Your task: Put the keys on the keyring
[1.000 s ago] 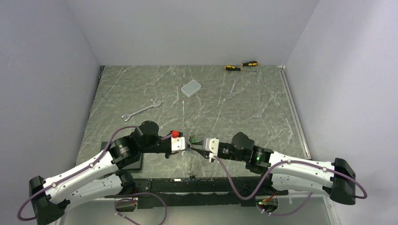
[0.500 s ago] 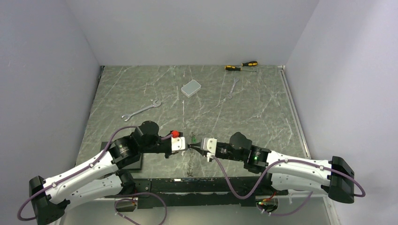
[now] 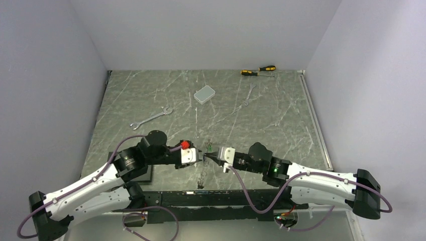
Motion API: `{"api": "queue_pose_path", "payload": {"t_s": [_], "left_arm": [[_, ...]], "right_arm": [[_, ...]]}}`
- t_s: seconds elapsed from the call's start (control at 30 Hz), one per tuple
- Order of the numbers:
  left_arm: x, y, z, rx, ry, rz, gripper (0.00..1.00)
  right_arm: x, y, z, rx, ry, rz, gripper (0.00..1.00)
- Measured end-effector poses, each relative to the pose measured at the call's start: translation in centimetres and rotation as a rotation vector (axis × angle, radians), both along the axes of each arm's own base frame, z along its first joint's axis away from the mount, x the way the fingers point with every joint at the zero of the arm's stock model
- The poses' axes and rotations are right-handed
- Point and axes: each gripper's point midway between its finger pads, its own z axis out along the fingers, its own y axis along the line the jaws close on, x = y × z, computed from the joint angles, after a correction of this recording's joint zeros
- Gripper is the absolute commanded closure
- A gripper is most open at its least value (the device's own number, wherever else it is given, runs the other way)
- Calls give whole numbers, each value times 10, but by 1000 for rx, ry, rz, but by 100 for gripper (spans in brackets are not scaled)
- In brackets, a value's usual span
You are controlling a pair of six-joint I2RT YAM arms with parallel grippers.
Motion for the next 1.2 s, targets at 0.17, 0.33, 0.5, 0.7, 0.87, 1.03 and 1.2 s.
{"api": "queue_pose_path", "payload": {"t_s": [0.17, 0.33, 0.5, 0.7, 0.87, 1.03, 1.2], "left_arm": [[-2, 5, 16, -48, -39, 10, 56], [-2, 6, 17, -56, -43, 8, 57], [-1, 2, 9, -35, -23, 2, 62], [-4, -3, 10, -52, -13, -22, 68], [-6, -5, 14, -69, -16, -37, 84], [-7, -6, 13, -68, -13, -45, 100], [-7, -8, 9, -56, -3, -52, 100]], "right_arm": [[-2, -5, 8, 41, -17, -2, 100], [-6, -6, 15, 66, -27, 19, 100], [-10, -5, 19, 81, -33, 44, 100], [-14, -4, 20, 87, -35, 64, 100], [-15, -4, 20, 90, -37, 69, 100], [-15, -4, 21, 96, -39, 69, 100], [-15, -4, 20, 97, -39, 69, 100]]}}
